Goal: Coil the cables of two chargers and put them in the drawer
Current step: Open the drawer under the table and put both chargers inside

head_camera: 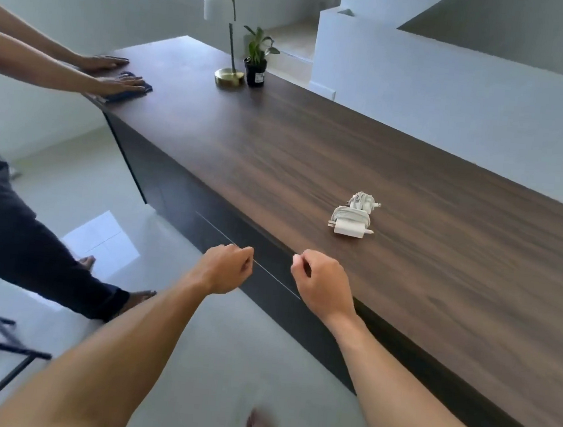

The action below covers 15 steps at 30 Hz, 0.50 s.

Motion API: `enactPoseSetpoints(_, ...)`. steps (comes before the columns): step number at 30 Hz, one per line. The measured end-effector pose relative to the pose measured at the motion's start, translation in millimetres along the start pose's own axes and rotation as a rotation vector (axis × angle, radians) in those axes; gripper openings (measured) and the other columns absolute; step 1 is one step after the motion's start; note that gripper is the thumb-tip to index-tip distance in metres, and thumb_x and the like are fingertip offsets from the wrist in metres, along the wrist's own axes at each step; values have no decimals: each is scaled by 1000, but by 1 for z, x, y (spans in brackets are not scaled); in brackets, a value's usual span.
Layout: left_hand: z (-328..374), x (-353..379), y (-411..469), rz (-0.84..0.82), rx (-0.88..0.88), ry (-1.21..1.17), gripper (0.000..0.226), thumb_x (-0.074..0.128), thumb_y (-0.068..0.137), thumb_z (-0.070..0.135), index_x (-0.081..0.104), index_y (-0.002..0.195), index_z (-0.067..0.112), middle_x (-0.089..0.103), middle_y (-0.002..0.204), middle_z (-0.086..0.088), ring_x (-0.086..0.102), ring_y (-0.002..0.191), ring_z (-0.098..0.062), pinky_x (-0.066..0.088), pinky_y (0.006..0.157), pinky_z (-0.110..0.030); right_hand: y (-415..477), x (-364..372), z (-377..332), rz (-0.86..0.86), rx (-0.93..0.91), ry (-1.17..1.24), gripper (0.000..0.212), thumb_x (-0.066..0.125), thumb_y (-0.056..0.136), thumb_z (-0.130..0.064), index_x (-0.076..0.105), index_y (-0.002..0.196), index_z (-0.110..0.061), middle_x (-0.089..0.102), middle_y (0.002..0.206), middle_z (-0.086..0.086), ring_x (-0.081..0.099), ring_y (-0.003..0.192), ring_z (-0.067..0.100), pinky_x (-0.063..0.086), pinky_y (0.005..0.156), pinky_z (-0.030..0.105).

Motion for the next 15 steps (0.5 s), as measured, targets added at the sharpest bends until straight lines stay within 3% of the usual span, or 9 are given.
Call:
enactPoseSetpoints(4, -31, 25, -26, -19, -99, -80, 11, 42, 93, 23, 48, 85, 20, 61, 77, 0, 54, 69, -25, 35, 58, -30, -24, 49, 0, -188, 35, -19, 37, 43, 98, -36, 54, 69, -15, 58, 65, -3, 57, 58, 15, 54, 59, 41)
enactPoseSetpoints(7, -51, 51, -43, -34, -165, -147, 16, 42, 92, 27, 55, 93, 19, 67, 86, -4, 59, 80, -30, 44, 65, -35, -29, 90, 13, -385, 130, -64, 34, 39, 98, -43, 57, 81, -20, 63, 81, -5, 61, 72, 14, 56, 72, 42)
enactPoseSetpoints(11, -90, 100, -55, -90, -272, -213, 20, 40, 94, 27, 57, 101, 19, 67, 94, -5, 60, 86, -30, 40, 66, -32, -26, 140, 27, -590, 180, -114, 32, 40, 97, -46, 60, 101, -21, 64, 104, -3, 61, 92, 17, 53, 86, 42)
enactPoseSetpoints(15, -131, 150, -50, -145, -328, -268, 21, 41, 94, 27, 58, 104, 20, 68, 95, -7, 62, 85, -31, 40, 64, -32, -12, 188, 41, -696, 206, -177, 31, 41, 97, -42, 60, 106, -19, 61, 110, 0, 59, 98, 20, 50, 89, 42)
Point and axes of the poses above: each hand's wrist, its own y-axis towards the middle knuckle, its own x-axis out of the palm, z = x × y, the point moved 8 cm from there along y, towards the middle knuckle
